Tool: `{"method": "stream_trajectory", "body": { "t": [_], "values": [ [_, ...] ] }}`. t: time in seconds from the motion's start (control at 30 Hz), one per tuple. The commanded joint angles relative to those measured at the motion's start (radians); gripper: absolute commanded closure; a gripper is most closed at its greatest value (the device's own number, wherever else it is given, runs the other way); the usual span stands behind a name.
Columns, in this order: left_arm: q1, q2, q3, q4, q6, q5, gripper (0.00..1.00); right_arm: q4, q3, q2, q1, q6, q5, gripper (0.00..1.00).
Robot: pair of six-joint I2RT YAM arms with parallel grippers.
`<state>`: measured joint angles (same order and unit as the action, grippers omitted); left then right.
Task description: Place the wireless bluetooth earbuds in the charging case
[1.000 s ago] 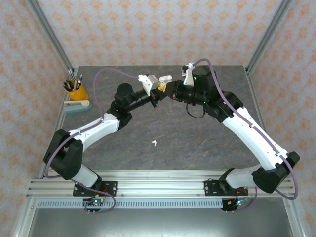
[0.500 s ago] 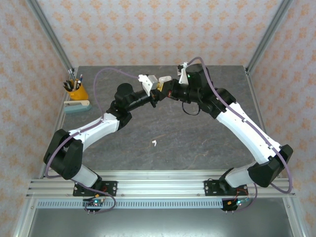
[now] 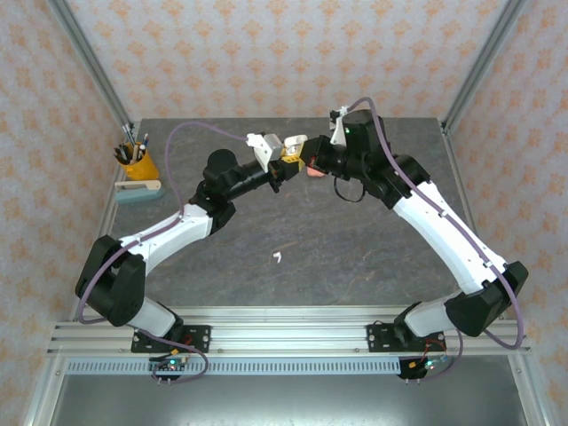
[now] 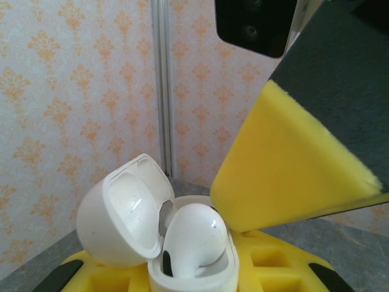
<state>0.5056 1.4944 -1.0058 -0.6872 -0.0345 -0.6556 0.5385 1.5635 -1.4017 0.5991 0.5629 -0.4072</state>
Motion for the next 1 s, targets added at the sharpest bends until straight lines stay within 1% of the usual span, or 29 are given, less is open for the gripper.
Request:
{"method": "stream_trajectory", "body": {
  "t": [0.0, 0.1, 0.27, 0.4, 0.57, 0.67, 0.8, 0.83, 0.97],
  "values": [
    [-0.002, -0.037, 0.005, -0.028, -0.019, -0.024, 1.0, 0.0, 0.016, 0.006, -0.005, -0.012, 0.013, 0.96],
    [-0.001, -0.037, 0.006, -0.025, -0.021, -0.022, 1.0, -0.002, 0.014, 0.016, -0.007, -0.01, 0.001, 0.96],
    [-0.002, -0.038, 0.02, -0.026, -0.023, -0.005, 1.0, 0.012, 0.012, 0.063, -0.01, -0.012, 0.017, 0.96],
    [-0.008, -0.048, 0.047, -0.021, -0.035, 0.055, 1.0, 0.041, -0.019, 0.12, -0.012, -0.018, 0.046, 0.95],
    [-0.022, -0.086, 0.107, -0.048, -0.038, 0.134, 1.0, 0.071, -0.122, 0.176, -0.011, -0.02, 0.095, 0.92],
    [-0.033, -0.122, 0.144, -0.049, -0.042, 0.183, 1.0, 0.082, -0.216, 0.188, -0.012, -0.015, 0.118, 0.83],
    [-0.051, -0.187, 0.206, -0.051, -0.05, 0.25, 1.0, 0.062, -0.362, 0.165, -0.002, 0.004, 0.129, 0.62],
    [-0.057, -0.205, 0.223, -0.052, -0.051, 0.261, 1.0, 0.054, -0.397, 0.152, 0.007, 0.004, 0.135, 0.57],
    [-0.077, -0.262, 0.286, -0.061, -0.046, 0.309, 1.0, 0.043, -0.479, 0.077, 0.068, 0.009, 0.182, 0.44]
  ]
}}
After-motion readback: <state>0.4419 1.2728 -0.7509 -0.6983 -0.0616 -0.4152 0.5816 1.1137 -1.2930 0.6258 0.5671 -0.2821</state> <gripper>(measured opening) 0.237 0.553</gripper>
